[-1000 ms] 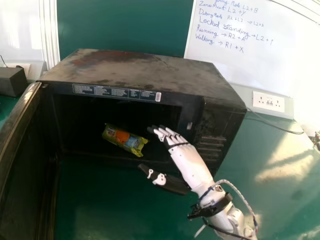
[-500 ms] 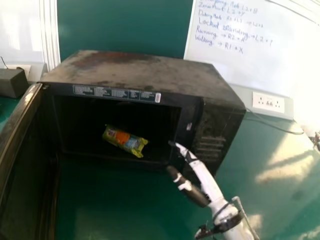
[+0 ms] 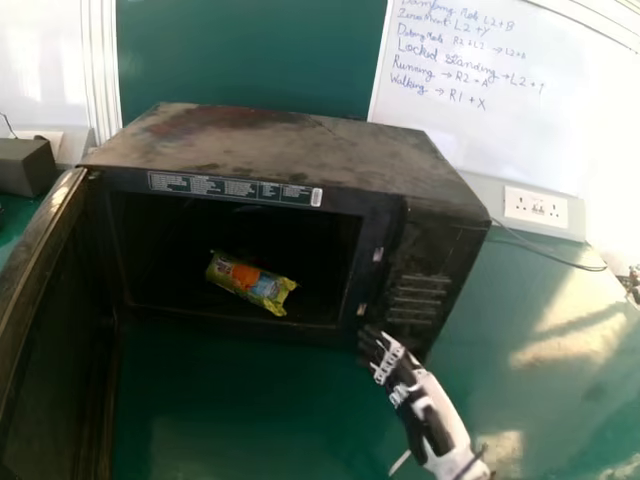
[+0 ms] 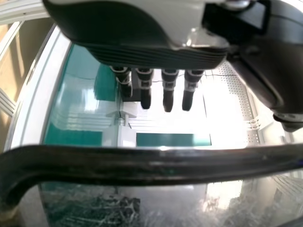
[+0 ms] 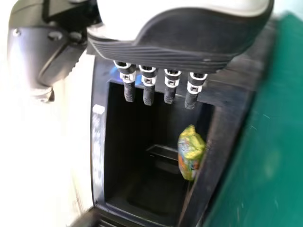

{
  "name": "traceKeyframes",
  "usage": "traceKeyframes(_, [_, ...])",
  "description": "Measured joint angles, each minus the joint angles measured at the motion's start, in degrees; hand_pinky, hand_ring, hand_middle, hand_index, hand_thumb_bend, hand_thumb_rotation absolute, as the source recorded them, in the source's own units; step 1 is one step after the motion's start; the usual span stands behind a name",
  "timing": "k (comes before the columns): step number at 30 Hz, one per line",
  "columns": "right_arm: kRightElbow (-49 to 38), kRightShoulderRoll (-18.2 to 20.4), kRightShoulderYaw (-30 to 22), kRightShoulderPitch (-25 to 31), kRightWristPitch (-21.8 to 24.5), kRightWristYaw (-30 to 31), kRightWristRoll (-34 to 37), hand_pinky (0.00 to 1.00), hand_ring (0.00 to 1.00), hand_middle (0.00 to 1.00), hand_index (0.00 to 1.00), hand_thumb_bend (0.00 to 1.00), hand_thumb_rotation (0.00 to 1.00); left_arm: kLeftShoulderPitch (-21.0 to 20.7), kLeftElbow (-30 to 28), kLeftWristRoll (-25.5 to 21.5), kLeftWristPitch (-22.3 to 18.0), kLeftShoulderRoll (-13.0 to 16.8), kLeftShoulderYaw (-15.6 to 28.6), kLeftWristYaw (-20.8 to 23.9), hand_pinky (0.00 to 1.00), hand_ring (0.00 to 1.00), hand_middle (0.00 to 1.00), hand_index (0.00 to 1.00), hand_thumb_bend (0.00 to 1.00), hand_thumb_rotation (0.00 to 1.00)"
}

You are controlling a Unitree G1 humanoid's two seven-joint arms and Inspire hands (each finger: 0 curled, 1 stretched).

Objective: Put biscuit inside oven

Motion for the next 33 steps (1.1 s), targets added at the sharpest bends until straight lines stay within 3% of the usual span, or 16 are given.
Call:
traceKeyframes(3, [-0.09,0.07,-2.73,1.76,2.30,2.24,3.04,0.97,1.00,1.00,1.00,0.80,0.67,-0.30,-0.01,-0.10,0.25,0.08,0.56,-0.01,1.00,1.00,1.00,1.00,0.80,0.89])
traceKeyframes(5, [0.28,0.17,-4.49,2.52,3.01,3.62,4.04,0.97,1.00,1.00,1.00,0.80,0.68,-0.63,-0.02,-0.10,0.49,0.10,0.72,-0.03,1.00,1.00,1.00,1.00,0.81,0.93])
traceKeyframes(10, [1.09,1.60,-8.89,4.47,3.82,6.19,7.75,0.93,1.00,1.00,1.00,0.82,0.71,-1.59,-0.01,0.11,0.50,0.02,1.32,0.20,1.00,1.00,1.00,1.00,0.81,0.95])
traceKeyframes(13, [0.82,1.97,-11.29,6.12,6.55,8.87,12.29,0.92,1.00,1.00,1.00,0.83,0.72,-1.70,-0.03,0.85,0.50,-0.08,1.74,0.87,1.00,1.00,1.00,1.00,0.77,0.96])
traceKeyframes(18, [0.49,2.31,-14.94,7.20,11.96,9.96,16.24,0.88,1.00,1.00,1.00,0.81,0.77,-2.83,0.19,2.91,-0.02,-0.52,2.99,1.52,1.00,1.00,1.00,1.00,0.81,0.94])
traceKeyframes(21, [0.31,2.80,-16.49,7.93,15.69,7.72,17.05,0.85,1.00,1.00,1.00,0.75,0.80,-4.47,1.16,5.10,-2.23,-0.69,3.84,2.07,1.00,1.00,1.00,1.00,0.80,0.94])
traceKeyframes(27, [0.78,3.31,-18.83,7.86,20.64,4.13,17.12,0.84,0.99,1.00,0.99,0.75,0.77,-8.11,5.27,12.20,-10.26,-0.80,6.59,3.62,1.00,1.00,1.00,1.00,0.75,0.93])
traceKeyframes(33, [1.70,4.11,-19.76,6.14,21.10,3.90,16.01,0.86,0.97,0.99,0.96,0.64,0.60,-8.39,6.90,15.63,-14.56,-0.25,6.57,4.05,1.00,1.00,1.00,1.00,0.74,0.91])
